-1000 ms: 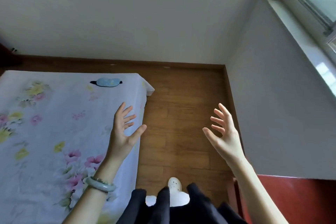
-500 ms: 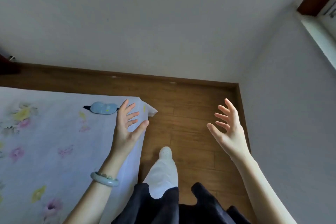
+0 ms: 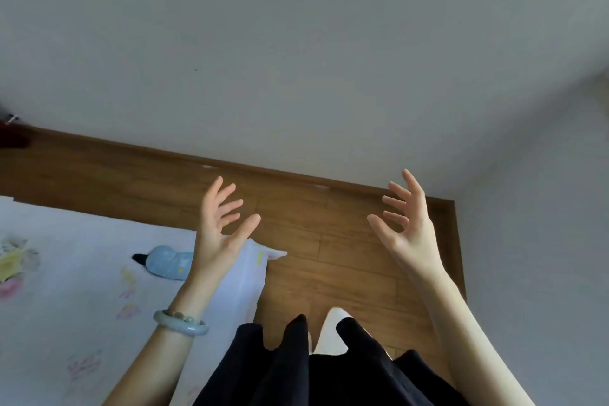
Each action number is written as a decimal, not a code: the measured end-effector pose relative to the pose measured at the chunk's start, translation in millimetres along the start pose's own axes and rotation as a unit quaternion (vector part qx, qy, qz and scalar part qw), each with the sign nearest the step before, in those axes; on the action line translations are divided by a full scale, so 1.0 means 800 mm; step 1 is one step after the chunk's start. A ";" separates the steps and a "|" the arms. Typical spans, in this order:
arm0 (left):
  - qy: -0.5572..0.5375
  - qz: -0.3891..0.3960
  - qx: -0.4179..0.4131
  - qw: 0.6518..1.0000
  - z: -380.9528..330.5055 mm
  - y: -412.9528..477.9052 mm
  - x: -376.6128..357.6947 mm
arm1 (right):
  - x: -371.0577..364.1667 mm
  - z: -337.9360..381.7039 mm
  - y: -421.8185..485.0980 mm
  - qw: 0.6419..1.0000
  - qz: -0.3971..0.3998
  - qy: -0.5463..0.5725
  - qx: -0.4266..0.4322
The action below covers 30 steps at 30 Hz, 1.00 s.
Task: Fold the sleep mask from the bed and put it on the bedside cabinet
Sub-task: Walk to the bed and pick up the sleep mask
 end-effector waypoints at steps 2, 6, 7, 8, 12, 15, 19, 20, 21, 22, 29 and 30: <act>-0.004 -0.019 0.008 1.000 0.006 0.029 -0.005 | -0.011 -0.003 0.042 1.000 0.016 -0.005 0.009; 0.002 -0.059 0.017 0.998 0.026 0.089 -0.013 | -0.039 -0.012 0.130 0.998 0.056 -0.008 0.028; 0.005 -0.072 0.018 0.997 0.032 0.106 -0.014 | -0.048 -0.015 0.156 0.997 0.066 -0.006 0.035; 0.008 -0.087 0.019 0.996 0.036 0.125 -0.015 | -0.057 -0.018 0.183 0.996 0.076 -0.004 0.043; 0.023 -0.166 0.027 0.985 0.048 0.196 -0.020 | -0.104 -0.022 0.297 0.986 0.148 0.012 0.079; 0.005 -0.248 0.045 0.968 0.053 0.238 -0.019 | -0.137 -0.009 0.375 0.972 0.207 0.020 0.111; -0.005 -0.349 0.070 0.935 0.063 0.276 -0.008 | -0.180 0.014 0.465 0.953 0.263 0.035 0.144; 0.000 -0.371 0.068 0.926 0.064 0.282 -0.005 | -0.193 0.021 0.485 0.947 0.280 0.035 0.156; 0.005 -0.394 0.066 0.917 0.065 0.287 0.000 | -0.208 0.029 0.501 0.938 0.301 0.036 0.169; 0.008 -0.418 0.065 0.906 0.066 0.290 0.005 | -0.225 0.037 0.514 0.928 0.325 0.038 0.178; 0.023 -0.572 0.072 0.817 0.073 0.264 0.058 | -0.362 0.107 0.542 0.846 0.466 0.033 0.258; 0.016 -0.587 0.074 0.806 0.076 0.259 0.063 | -0.383 0.118 0.540 0.834 0.483 0.031 0.267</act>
Point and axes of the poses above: each hand's wrist, its own y-axis towards the middle knuckle, its own x-axis out of the back of the hand, z = x × y, the point moved 3 cm from there along y, towards the middle knuckle, and after that the axes turned 9 degrees about -y, right-handed, at the moved point
